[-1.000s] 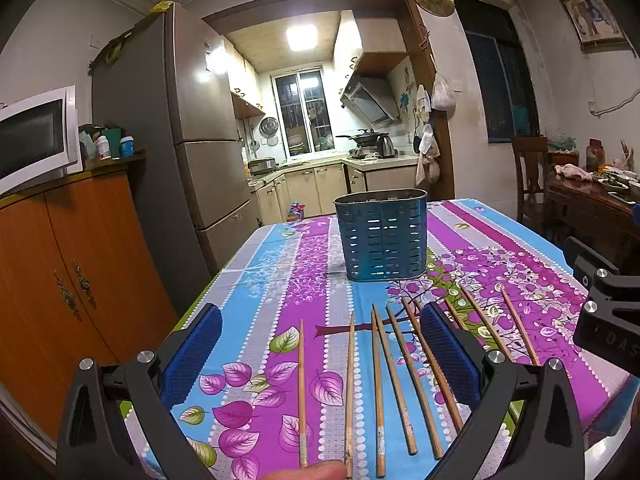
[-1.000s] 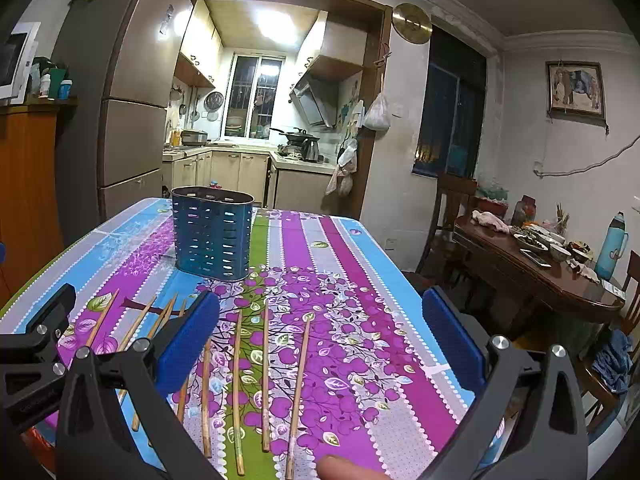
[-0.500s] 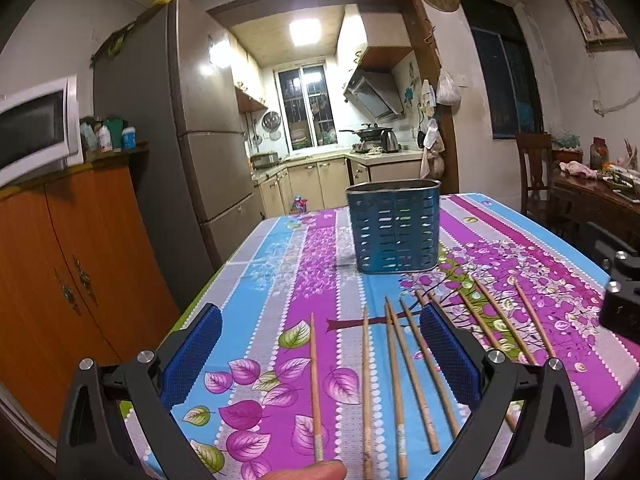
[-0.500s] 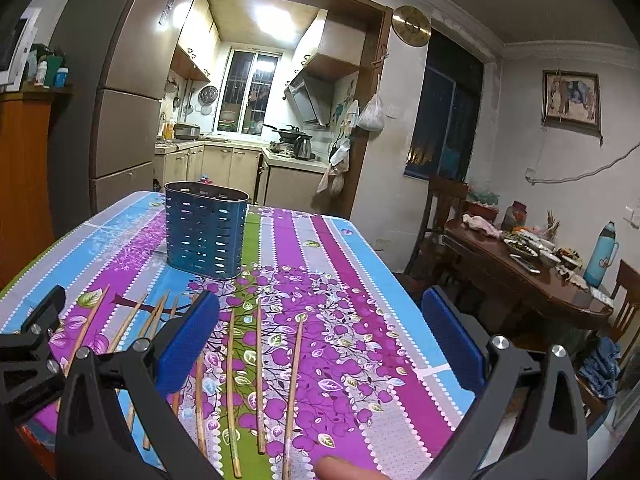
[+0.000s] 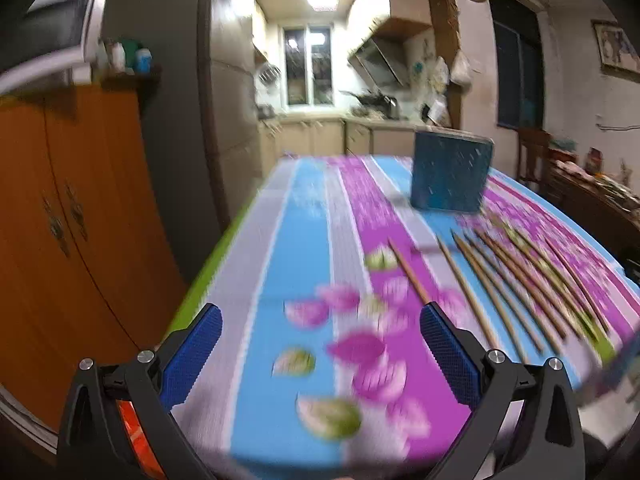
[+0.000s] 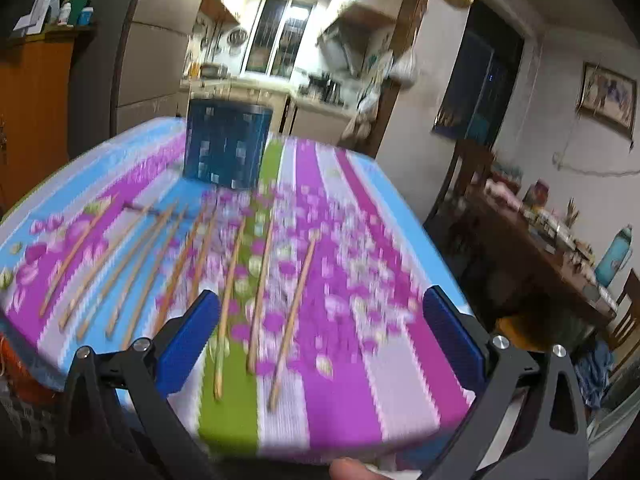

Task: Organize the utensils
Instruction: 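Lower the left tool onto one chopstick while the right tool lowers onto another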

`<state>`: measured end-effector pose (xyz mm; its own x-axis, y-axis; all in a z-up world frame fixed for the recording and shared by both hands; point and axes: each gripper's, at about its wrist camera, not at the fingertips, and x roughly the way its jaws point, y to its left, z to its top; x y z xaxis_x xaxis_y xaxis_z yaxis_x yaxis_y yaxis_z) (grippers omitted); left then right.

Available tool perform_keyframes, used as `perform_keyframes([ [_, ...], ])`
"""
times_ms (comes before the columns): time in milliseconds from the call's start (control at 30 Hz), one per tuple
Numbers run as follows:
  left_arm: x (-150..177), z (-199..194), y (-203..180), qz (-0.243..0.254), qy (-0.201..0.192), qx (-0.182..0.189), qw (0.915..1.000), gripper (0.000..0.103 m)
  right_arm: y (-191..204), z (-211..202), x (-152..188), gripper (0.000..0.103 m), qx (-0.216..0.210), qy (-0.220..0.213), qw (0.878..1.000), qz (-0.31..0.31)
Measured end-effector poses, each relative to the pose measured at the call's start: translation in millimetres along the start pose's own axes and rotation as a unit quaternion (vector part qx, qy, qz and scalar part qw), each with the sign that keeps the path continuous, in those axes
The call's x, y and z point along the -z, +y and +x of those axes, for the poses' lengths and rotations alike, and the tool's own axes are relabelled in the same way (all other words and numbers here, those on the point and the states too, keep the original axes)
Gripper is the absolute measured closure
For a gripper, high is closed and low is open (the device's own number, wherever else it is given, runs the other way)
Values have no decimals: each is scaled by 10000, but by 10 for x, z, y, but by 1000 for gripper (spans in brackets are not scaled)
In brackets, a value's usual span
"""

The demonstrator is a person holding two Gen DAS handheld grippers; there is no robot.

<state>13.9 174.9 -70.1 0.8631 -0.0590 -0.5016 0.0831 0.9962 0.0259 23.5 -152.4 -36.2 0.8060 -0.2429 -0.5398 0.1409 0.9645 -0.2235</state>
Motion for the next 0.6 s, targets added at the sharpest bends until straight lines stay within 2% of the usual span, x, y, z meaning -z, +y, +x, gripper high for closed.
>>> perform_keyframes([
  [67, 117, -76, 28, 98, -54, 175, 9998, 4, -30, 2, 67, 5, -223, 187, 9995, 106],
  [167, 274, -199, -48, 393, -117, 317, 9987, 4, -22, 48, 149, 5, -601, 684, 9956, 208],
  [267, 376, -215, -192, 626, 70, 412, 9972, 10, 46, 80, 225, 5, -887, 1153, 9893, 115],
  [333, 439, -163, -295, 642, 351, 511, 9960, 31, 53, 92, 283, 5, -1003, 1362, 9855, 109],
  [367, 455, -135, -327, 625, 449, 546, 9955, 35, 35, 80, 319, 5, -1042, 1405, 9845, 140],
  [433, 485, -88, -381, 441, 580, 583, 9956, 51, -3, 73, 409, 7, -1117, 1450, 9829, 176],
  [467, 487, -71, -406, 350, 602, 614, 9957, 52, -17, 67, 436, 10, -1104, 1470, 9828, 180],
  [533, 489, -49, -463, 240, 613, 662, 9956, 52, -36, 92, 499, 29, -987, 1462, 9843, 107],
  [567, 486, -42, -514, 241, 608, 707, 9954, 52, -48, 110, 509, 33, -949, 1458, 9847, 72],
  [600, 491, -40, -563, 275, 599, 723, 9952, 52, -53, 145, 518, 43, -905, 1425, 9856, 52],
])
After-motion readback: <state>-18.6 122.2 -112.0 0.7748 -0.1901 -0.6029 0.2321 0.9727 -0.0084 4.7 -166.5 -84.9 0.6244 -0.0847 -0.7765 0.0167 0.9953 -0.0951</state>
